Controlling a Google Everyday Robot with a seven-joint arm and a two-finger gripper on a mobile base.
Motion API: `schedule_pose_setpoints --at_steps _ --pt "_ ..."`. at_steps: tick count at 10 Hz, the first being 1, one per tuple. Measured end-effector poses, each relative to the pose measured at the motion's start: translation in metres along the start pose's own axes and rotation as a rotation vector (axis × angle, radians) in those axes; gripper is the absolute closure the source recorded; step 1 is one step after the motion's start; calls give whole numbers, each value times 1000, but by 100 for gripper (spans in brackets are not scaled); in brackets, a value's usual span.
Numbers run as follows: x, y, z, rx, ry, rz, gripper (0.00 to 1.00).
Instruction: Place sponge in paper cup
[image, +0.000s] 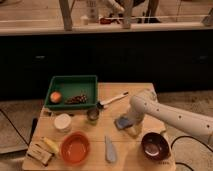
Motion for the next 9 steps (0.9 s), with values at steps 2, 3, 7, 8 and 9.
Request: schedule_pose_setpoints --at_steps 2,3,7,8,9 --pt "0 0 0 -2 3 -10 20" --pt "0 0 0 -2 3 -10 20" --pt "0 1 0 -3 7 -18 20" --pt "0 1 0 -3 8 -20 20" --pt "0 1 0 -3 9 -21 20"
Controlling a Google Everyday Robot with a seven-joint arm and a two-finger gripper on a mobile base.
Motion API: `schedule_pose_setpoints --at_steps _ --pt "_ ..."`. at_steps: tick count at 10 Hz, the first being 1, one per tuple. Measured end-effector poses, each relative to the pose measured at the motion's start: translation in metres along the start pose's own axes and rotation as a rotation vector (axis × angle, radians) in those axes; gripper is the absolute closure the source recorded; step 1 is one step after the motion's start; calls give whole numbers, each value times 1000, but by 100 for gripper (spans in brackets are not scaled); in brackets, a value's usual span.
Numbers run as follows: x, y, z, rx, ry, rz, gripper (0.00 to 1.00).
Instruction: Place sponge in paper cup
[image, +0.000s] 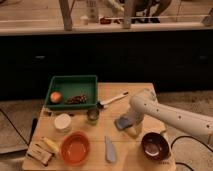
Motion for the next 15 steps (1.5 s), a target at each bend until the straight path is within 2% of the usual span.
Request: schedule_pose_setpoints --at_steps 7,12,14,15 --pt "-1 -1 -1 2 2 -5 20" --pt "-6 -15 0 -2 2 -3 21" --pt "-6 -16 2 -4 2 0 34" --pt "-5 -16 4 -3 1 3 47"
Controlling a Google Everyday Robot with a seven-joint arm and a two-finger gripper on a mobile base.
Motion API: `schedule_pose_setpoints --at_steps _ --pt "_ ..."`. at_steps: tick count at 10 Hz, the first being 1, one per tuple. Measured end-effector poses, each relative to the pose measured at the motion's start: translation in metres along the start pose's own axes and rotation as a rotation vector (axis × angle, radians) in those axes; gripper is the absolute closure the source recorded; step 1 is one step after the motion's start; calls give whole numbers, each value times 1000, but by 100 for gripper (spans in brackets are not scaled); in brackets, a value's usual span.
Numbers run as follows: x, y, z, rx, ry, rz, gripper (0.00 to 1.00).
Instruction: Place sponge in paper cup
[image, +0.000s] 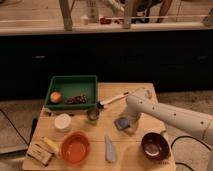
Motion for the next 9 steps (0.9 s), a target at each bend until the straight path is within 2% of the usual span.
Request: schedule_pose_setpoints --at_steps 3,4,5,6,9 --pt "2 0 3 0 -5 6 75" --pt "2 0 3 1 -8 7 88" --pt "3 0 4 -1 -10 8 95" --pt "4 1 4 -3 -13 11 100" --pt "8 3 2 1 -8 12 100"
